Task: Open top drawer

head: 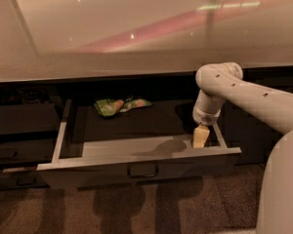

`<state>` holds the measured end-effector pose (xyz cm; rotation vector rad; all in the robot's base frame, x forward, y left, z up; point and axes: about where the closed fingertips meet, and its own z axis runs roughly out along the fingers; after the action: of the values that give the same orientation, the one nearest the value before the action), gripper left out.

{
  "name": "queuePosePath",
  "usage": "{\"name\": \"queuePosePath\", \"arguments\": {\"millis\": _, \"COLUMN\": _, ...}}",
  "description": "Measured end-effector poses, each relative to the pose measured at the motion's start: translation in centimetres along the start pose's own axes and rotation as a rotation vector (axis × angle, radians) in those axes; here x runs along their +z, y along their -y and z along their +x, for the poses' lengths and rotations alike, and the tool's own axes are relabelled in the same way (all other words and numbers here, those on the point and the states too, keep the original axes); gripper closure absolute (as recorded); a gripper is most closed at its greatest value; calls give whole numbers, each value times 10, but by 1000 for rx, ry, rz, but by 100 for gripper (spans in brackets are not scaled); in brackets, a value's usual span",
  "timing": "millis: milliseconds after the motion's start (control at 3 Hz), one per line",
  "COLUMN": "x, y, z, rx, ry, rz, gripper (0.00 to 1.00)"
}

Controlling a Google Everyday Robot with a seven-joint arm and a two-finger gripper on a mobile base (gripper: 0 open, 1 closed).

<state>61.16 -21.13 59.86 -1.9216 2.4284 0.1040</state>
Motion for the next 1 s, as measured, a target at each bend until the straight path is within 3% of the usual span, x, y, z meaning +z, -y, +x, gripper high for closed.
{"name": "queuePosePath", "arguments": {"millis": 333, "x": 11, "y": -10, "z": -4, "rx": -11, "ry": 0, "rz": -22, "gripper": 0}}
{"name": "queuePosePath", "arguments": {"millis": 1000, "x": 22, "y": -51, "z": 11, "rx": -31, "ry": 13, "rz": 94, "gripper": 0}}
